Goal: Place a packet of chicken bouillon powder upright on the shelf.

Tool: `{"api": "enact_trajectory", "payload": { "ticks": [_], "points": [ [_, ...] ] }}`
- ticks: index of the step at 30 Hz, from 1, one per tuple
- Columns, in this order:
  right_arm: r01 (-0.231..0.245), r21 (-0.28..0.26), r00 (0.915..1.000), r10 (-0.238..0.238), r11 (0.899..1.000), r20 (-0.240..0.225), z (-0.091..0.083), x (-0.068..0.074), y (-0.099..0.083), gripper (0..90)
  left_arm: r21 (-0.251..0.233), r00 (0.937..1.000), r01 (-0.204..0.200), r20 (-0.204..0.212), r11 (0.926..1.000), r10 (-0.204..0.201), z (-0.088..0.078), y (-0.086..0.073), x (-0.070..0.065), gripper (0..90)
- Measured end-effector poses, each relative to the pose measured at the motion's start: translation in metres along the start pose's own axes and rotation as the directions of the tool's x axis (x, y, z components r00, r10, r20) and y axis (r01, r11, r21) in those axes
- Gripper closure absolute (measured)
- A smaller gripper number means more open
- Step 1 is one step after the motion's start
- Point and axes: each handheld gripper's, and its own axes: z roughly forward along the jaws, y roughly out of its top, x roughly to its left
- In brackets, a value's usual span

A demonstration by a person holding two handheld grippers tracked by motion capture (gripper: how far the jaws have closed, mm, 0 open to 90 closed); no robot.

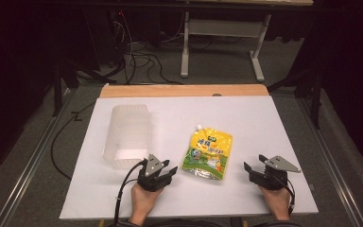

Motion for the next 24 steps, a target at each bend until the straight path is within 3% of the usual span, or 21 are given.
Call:
{"api": "enact_trajectory", "payload": {
  "ticks": [19, 24],
  "points": [
    [0.001, 0.003, 1.0000, -0.001, 1.000, -0.003, 0.0004, 0.0003, 0.0001, 31.8, -0.001, 1.0000, 0.003, -0.002, 1.0000, -0.003, 0.0001, -0.0001, -0.0005, 49.7],
    [0.005, 0.001, 1.0000, -0.005, 1.000, -0.005, 0.0002, -0.0002, 0.0001, 31.8, -0.004, 0.9997, 0.005, -0.025, 1.0000, -0.005, 0.0000, 0.0000, -0.0010, 47.1]
  ]
}}
